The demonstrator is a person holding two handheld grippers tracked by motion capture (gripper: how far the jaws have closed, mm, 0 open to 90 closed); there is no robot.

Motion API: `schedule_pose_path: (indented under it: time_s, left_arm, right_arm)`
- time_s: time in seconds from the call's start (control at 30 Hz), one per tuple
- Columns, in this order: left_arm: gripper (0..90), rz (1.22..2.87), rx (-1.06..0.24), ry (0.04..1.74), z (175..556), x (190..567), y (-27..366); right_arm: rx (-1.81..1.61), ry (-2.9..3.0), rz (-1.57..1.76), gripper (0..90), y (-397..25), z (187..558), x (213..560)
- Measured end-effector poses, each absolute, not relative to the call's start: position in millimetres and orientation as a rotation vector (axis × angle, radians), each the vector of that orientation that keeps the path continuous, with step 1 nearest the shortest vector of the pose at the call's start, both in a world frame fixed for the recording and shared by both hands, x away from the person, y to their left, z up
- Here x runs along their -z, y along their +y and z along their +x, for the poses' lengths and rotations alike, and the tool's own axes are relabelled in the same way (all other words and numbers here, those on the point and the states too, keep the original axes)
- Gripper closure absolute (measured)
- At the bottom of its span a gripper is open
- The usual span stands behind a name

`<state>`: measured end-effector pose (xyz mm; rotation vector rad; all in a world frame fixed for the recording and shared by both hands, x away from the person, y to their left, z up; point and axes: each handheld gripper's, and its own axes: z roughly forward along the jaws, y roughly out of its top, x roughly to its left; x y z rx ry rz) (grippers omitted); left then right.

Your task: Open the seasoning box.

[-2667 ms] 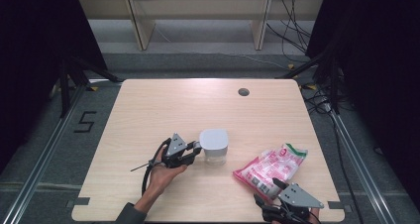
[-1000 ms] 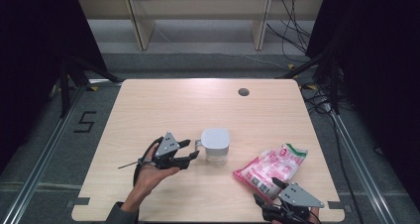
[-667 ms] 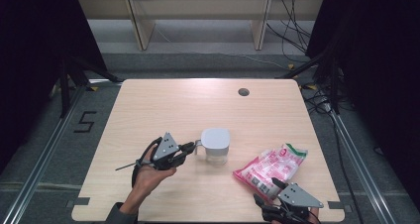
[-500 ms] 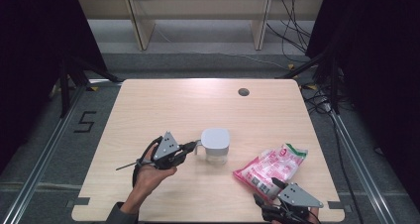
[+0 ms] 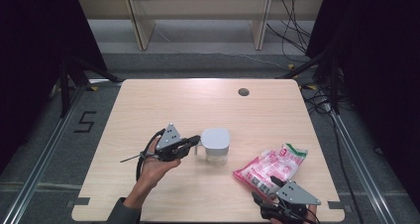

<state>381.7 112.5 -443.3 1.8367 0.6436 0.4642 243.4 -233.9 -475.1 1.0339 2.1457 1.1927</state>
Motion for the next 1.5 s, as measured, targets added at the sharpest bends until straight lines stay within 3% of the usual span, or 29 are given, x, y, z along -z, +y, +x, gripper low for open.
schedule_pose_path:
  time_s: [0.33,0.63,0.8,1.0,1.07,1.1,1.2,1.5]
  left_arm:
    - [88.9,1.824,-0.453,0.653,393.5,443.7,105.9]
    - [88.6,1.835,-0.454,0.636,397.2,444.7,103.7]
    - [88.3,1.835,-0.456,0.625,397.9,444.8,104.2]
    - [88.3,1.826,-0.461,0.631,396.5,446.0,104.1]
    - [88.2,1.836,-0.470,0.611,397.4,445.7,105.2]
    - [88.1,1.826,-0.460,0.634,396.4,446.2,104.8]
    - [87.8,1.824,-0.450,0.635,396.6,446.4,105.4]
    - [87.6,1.822,-0.450,0.639,396.2,446.7,106.4]
  right_arm:
    - [-1.199,2.144,1.078,22.8,-227.5,250.1,473.7]
    - [-1.212,2.144,0.991,15.7,-216.5,272.3,471.9]
    - [-1.226,2.137,0.973,16.0,-210.9,281.6,469.4]
    - [-1.260,2.163,0.973,38.7,-203.9,302.2,463.7]
    - [-1.271,2.160,0.973,42.4,-202.8,307.2,463.3]
    - [-1.272,2.172,1.010,50.5,-201.9,313.6,461.5]
    - [-1.303,2.162,1.036,62.4,-196.1,322.4,460.2]
    - [-1.302,2.182,0.969,85.3,-183.5,343.2,453.9]
